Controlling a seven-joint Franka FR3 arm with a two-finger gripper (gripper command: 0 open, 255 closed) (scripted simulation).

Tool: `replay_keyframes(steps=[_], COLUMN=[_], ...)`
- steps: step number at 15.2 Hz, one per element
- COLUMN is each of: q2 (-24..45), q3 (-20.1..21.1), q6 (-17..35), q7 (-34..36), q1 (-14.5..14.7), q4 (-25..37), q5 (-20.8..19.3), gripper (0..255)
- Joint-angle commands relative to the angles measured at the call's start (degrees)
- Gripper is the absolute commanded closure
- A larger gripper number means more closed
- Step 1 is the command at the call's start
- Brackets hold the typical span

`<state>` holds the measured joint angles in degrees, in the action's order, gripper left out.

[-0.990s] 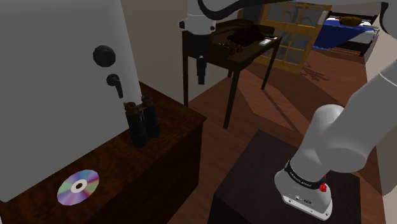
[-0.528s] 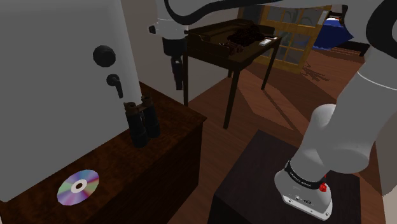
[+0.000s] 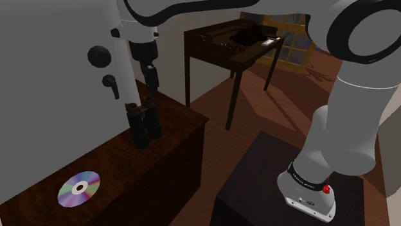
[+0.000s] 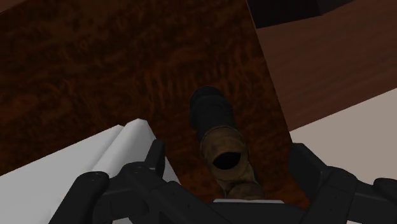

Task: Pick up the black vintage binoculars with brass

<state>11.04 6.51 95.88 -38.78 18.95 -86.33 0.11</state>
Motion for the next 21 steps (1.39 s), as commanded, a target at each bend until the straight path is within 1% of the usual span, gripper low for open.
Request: replay_keyframes(steps=[1,7,10,11,18,21], q2=[1.22,1.02,1.03,1.18,1.19,1.02], q3=[0.66,0.63,0.63,0.66,0.58,0.65], q6=[0.72,5.42,5.86,5.92,6.03,5.09], q7=[-1.09,-1.19,-1.19,-1.1,-1.33,-1.18], q1=[0.62,0.56,0.55,0.61,0.48,0.55], q4=[0.48,-4.41,-4.84,-4.76,-4.87,-4.09], q5=[-0.02,0.01,0.01,-0.02,0.01,0.01], gripper=[0,0,0,255,255,255])
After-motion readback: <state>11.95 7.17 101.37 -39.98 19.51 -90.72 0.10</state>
